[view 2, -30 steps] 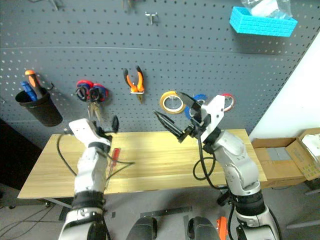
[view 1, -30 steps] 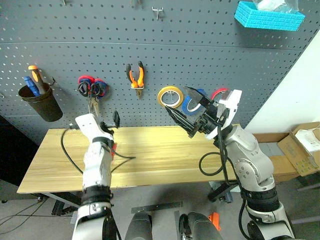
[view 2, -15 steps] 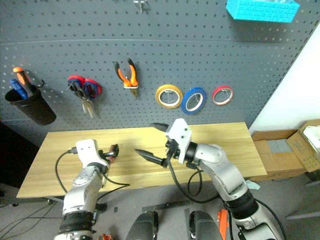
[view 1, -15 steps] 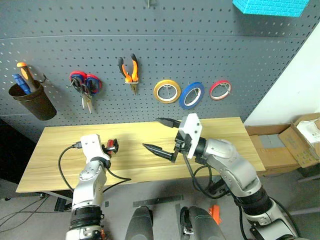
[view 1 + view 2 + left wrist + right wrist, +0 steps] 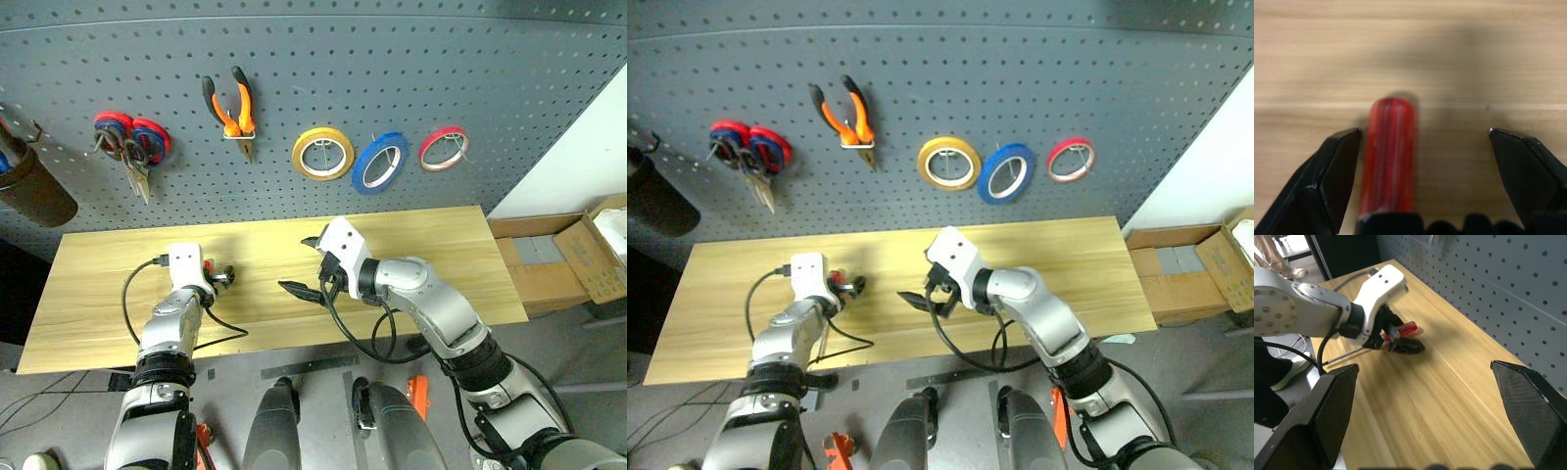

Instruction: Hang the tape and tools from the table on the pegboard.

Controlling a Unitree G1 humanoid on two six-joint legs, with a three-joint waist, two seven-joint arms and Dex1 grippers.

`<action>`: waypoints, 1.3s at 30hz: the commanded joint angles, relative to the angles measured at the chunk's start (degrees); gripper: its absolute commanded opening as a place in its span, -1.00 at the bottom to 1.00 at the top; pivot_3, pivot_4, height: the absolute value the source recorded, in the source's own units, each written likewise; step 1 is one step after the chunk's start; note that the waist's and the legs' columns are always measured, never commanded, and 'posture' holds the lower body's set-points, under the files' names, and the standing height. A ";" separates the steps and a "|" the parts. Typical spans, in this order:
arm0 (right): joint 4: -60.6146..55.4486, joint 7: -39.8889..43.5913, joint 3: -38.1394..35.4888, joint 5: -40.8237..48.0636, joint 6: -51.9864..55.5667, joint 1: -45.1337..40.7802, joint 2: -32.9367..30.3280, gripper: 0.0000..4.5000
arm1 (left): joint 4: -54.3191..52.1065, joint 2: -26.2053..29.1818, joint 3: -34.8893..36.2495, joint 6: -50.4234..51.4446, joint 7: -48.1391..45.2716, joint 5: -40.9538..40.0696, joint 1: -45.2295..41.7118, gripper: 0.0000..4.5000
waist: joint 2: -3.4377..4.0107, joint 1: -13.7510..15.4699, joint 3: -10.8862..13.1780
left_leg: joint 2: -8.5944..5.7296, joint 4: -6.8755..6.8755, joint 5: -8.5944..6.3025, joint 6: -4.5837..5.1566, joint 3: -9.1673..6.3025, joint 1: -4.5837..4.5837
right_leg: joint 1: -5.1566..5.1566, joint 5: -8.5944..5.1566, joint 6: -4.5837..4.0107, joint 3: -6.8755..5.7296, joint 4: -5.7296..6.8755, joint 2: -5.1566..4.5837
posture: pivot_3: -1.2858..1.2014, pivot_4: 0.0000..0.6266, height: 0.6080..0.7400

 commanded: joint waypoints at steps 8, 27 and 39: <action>-3.30 0.81 -0.15 0.05 0.51 -0.72 0.54 1.00 | -11.58 -0.64 -0.04 11.28 3.65 0.57 6.99 0.98 | 0.13 -0.99 0.28 | 0.05 0.01 0.00 -0.01 0.04 0.08 | 0.00 0.00 0.00 0.03 0.05 -0.02 | 0.06 0.27 1.00; -2.56 2.01 -2.30 0.67 -2.89 -1.14 0.83 1.00 | -14.89 -1.70 1.15 12.14 5.96 0.20 6.31 -0.61 | 0.12 -1.04 0.27 | 0.04 -0.17 0.00 -0.02 0.13 0.01 | -0.15 -0.01 0.00 0.06 -0.08 -0.01 | 0.07 0.09 1.00; -6.91 5.23 -11.90 12.45 -3.79 -0.20 3.16 1.00 | -29.18 -3.31 -0.16 -7.78 -2.93 -2.21 7.42 -0.61 | -0.67 -0.37 -0.36 | 0.02 -0.16 -0.02 -0.10 0.07 -0.31 | -0.30 0.02 0.02 -0.05 -0.17 0.00 | 0.12 -0.35 1.00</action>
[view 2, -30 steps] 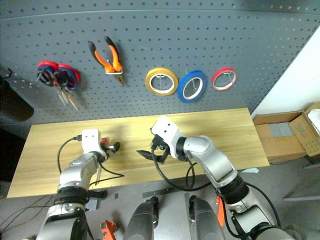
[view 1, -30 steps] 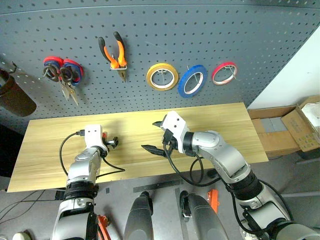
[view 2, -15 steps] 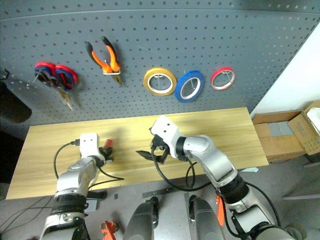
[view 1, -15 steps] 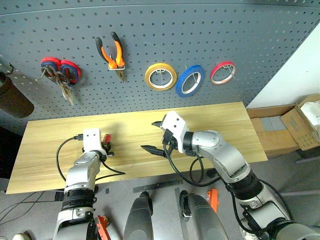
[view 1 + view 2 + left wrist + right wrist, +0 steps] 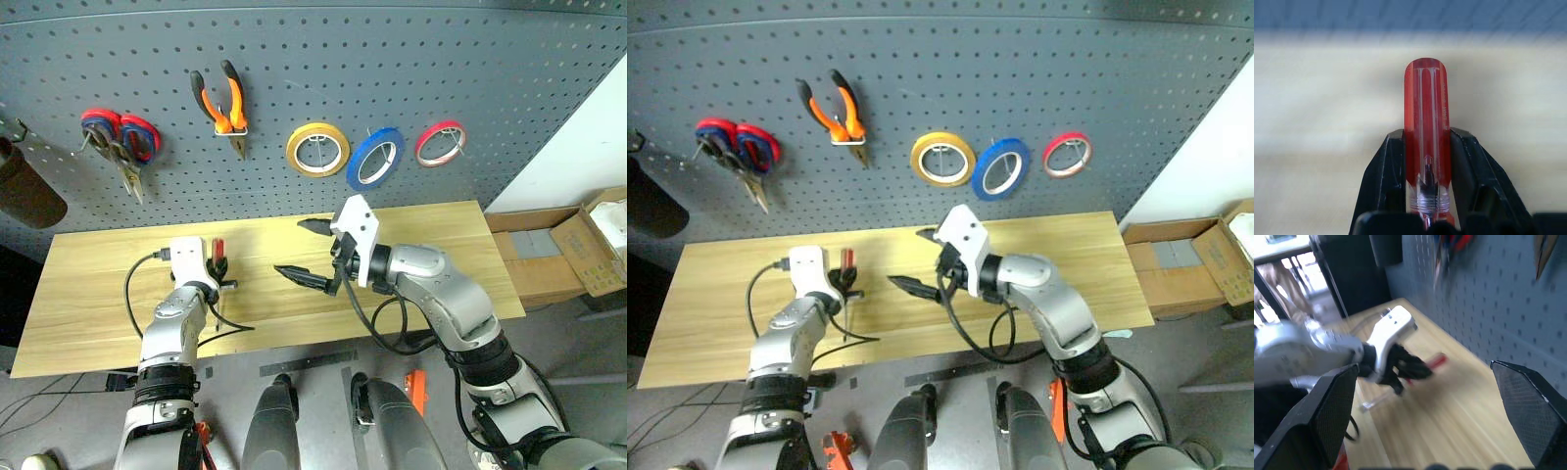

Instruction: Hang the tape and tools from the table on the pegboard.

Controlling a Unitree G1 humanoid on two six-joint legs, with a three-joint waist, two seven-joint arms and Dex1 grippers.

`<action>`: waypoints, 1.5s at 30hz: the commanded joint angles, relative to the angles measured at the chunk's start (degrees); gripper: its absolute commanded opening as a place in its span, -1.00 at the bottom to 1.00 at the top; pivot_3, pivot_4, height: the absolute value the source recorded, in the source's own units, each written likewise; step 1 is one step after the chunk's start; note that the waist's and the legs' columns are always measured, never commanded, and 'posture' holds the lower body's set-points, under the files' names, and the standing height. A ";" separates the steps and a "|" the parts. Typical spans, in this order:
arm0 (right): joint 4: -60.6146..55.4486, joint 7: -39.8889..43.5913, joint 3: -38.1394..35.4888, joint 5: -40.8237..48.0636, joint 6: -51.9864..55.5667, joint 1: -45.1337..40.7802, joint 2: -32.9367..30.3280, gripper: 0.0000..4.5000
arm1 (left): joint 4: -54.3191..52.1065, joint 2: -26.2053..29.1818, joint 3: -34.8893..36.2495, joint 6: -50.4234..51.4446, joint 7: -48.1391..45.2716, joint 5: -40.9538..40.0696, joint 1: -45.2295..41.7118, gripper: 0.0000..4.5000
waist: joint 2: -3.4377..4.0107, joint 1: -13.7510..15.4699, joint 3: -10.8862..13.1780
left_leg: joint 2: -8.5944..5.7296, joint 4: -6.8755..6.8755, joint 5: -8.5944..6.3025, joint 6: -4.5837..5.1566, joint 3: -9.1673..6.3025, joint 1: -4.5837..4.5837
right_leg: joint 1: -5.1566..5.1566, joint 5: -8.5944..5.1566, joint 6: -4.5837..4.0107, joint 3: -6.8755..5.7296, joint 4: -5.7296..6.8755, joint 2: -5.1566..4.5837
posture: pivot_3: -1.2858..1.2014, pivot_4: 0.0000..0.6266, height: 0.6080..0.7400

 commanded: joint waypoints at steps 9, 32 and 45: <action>-0.93 4.36 -9.16 17.16 -1.13 -2.09 5.97 1.00 | -27.87 0.14 2.59 -4.98 17.52 17.93 11.12 -0.61 | -0.38 1.01 -3.25 | 0.04 -0.10 -0.11 -0.15 0.12 0.17 | 0.03 0.01 -0.01 -0.04 0.00 0.03 | 0.21 -0.59 1.00; 5.70 1.54 -8.25 15.57 -8.48 -6.53 12.59 1.00 | 18.68 24.27 5.46 -27.92 13.94 18.49 -28.85 -0.61 | -0.94 5.92 -6.13 | 0.11 0.11 -0.02 -0.04 0.23 0.26 | 0.18 0.21 -0.17 -0.26 0.07 0.16 | 0.23 -0.59 1.00; 4.50 -0.03 -8.36 15.15 -8.81 -4.76 10.08 1.00 | 46.05 28.86 -0.07 -41.82 14.02 20.03 -45.69 -0.61 | -0.97 5.40 -6.15 | 0.07 0.19 -0.02 -0.04 0.28 0.26 | 0.18 0.37 -0.43 -0.27 0.19 0.22 | 0.20 -0.57 1.00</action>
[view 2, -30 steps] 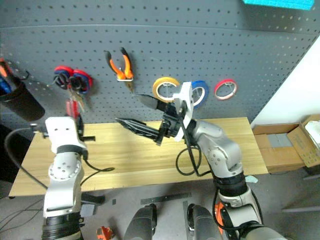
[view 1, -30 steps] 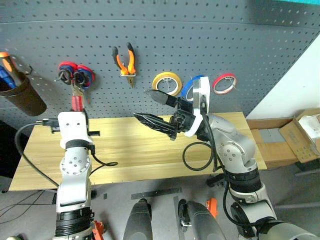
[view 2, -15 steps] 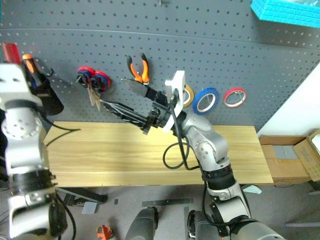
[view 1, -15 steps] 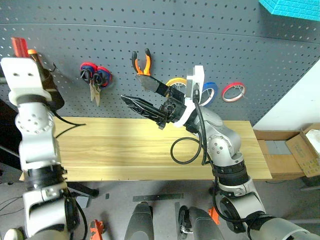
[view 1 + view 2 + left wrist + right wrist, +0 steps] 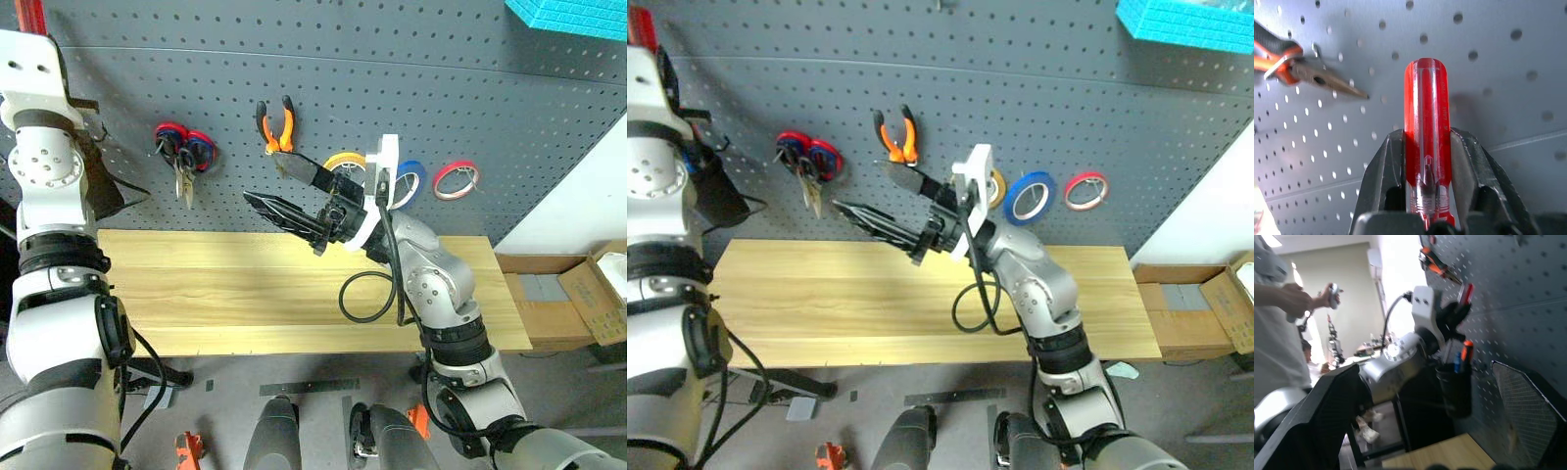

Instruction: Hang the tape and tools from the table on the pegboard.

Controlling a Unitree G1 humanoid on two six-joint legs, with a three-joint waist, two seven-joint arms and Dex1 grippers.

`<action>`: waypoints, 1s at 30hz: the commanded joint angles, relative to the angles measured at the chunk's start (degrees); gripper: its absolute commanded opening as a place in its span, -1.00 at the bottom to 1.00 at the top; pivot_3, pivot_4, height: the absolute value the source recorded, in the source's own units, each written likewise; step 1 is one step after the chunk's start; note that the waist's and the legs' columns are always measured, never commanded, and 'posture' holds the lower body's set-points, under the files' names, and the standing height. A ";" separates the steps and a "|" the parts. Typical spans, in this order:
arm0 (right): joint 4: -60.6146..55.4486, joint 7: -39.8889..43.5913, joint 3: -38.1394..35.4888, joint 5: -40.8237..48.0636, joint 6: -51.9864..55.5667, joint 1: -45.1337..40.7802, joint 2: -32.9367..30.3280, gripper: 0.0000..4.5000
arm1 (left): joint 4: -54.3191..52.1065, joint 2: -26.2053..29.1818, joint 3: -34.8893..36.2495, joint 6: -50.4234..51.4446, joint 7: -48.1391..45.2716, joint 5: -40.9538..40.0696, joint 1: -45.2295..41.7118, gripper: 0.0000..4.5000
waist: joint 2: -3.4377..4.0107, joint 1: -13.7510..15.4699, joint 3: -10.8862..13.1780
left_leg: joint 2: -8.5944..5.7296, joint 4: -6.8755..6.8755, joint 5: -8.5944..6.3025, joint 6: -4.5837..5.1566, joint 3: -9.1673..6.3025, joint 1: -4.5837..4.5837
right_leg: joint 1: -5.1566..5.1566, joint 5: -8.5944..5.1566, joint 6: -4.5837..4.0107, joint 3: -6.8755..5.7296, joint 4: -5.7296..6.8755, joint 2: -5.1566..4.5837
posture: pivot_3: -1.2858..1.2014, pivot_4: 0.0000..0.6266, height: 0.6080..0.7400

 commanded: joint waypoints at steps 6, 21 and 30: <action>-3.82 -1.30 -0.37 0.26 -1.01 0.95 -0.48 1.00 | 5.21 2.47 -0.90 -4.87 0.30 -0.22 -4.55 -0.61 | 0.00 -0.06 0.00 | 0.00 0.09 0.00 0.00 0.00 0.02 | 0.00 0.00 0.00 0.01 0.12 0.01 | 0.20 -0.52 1.00; -5.18 -1.62 -0.01 0.64 0.31 1.80 -2.73 1.00 | -0.99 -0.21 1.90 -3.78 1.31 -4.89 6.20 -0.61 | 0.00 -0.62 0.00 | -0.01 0.28 0.03 0.02 0.01 0.17 | -0.02 -0.01 -0.02 0.13 0.66 0.02 | 0.19 -0.48 1.00; -4.99 -1.42 0.19 0.39 0.21 1.64 -3.35 1.00 | -15.95 -2.55 5.99 3.13 3.17 -8.89 17.87 -0.61 | 0.00 -1.49 0.00 | -0.02 0.28 0.03 0.02 0.02 0.19 | -0.01 -0.01 -0.02 0.17 0.71 -0.03 | 0.19 -0.48 1.00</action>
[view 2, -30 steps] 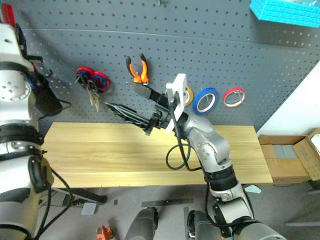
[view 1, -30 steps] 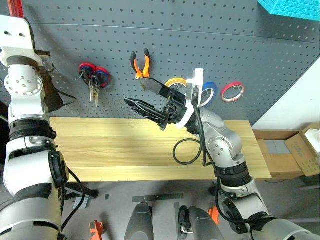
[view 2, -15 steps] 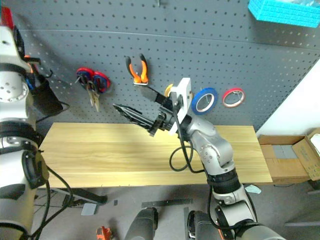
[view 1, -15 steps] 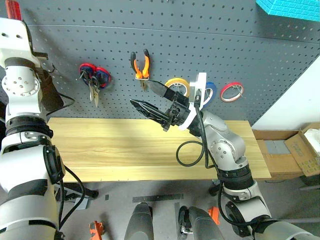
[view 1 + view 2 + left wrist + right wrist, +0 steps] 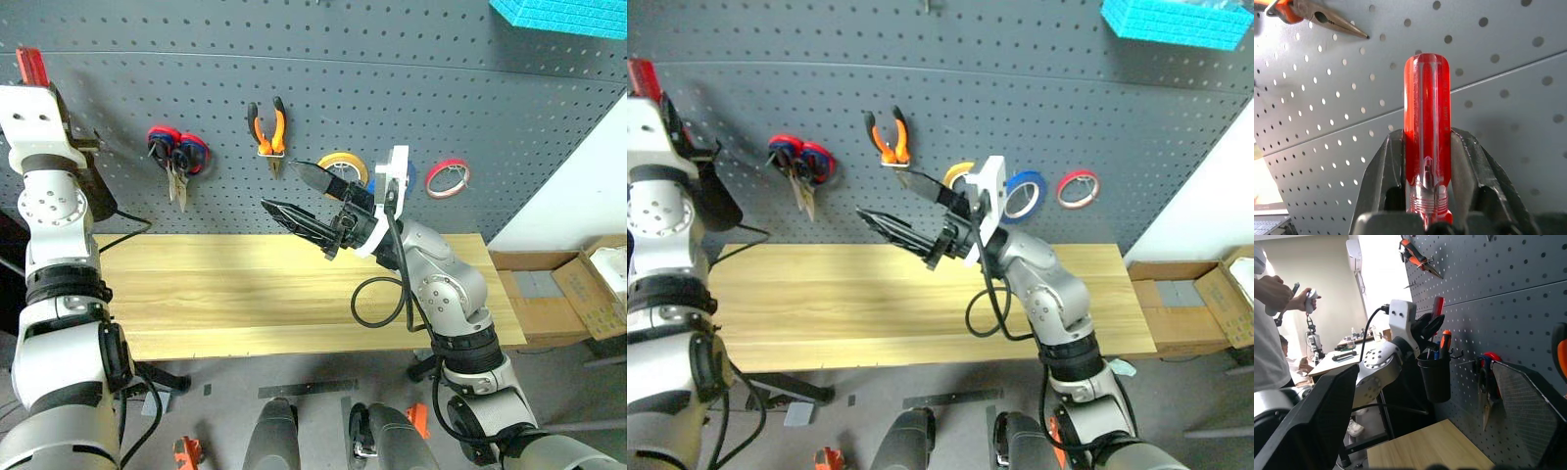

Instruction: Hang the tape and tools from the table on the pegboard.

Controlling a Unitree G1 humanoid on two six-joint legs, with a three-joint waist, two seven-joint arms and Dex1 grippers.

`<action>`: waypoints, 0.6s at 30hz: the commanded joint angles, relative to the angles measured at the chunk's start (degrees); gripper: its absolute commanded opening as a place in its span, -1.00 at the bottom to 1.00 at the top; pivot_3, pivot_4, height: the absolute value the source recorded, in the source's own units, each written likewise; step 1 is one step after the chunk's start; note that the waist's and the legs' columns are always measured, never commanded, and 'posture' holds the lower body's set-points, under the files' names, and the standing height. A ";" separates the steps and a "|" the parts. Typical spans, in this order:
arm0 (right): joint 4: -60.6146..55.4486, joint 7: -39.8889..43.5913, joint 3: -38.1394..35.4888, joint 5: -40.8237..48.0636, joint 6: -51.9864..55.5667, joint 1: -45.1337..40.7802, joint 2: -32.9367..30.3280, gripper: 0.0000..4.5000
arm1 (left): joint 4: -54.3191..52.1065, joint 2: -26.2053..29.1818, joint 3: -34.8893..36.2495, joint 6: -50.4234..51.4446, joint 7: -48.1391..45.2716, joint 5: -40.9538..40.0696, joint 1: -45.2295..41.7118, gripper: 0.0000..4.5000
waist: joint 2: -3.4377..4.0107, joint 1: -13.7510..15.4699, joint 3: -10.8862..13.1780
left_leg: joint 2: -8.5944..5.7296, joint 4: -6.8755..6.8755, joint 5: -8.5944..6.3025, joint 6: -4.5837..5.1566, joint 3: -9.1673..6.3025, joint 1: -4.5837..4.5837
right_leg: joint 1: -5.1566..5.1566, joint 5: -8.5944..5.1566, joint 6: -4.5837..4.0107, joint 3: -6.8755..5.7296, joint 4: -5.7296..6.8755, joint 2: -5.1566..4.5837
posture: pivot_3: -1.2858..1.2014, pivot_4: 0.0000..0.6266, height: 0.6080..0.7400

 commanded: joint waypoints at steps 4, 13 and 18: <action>-2.75 0.35 -0.09 0.69 0.12 -0.35 -0.40 1.00 | -14.37 -2.14 4.24 7.10 2.55 -3.60 7.75 -0.61 | 0.00 -0.12 0.00 | 0.03 0.00 0.00 0.00 0.00 0.03 | 0.00 0.00 0.00 0.01 0.04 -0.04 | 0.20 -0.47 1.00; -2.48 0.73 0.03 0.87 0.30 -0.48 -0.59 1.00 | -17.24 -3.51 6.30 13.45 1.84 -7.17 7.81 -0.19 | 0.00 -0.01 0.00 | 0.01 0.03 0.06 0.04 -0.02 0.06 | 0.03 -0.01 0.00 0.00 0.04 -0.03 | 0.20 -0.45 1.00; -2.74 0.68 -0.05 0.85 0.57 -0.35 -0.85 1.00 | -16.85 -3.63 6.01 13.50 0.69 -7.97 6.58 0.57 | 0.00 0.01 0.00 | 0.02 0.03 0.08 0.05 -0.04 0.06 | 0.03 0.00 0.00 -0.02 0.06 -0.03 | 0.19 -0.44 1.00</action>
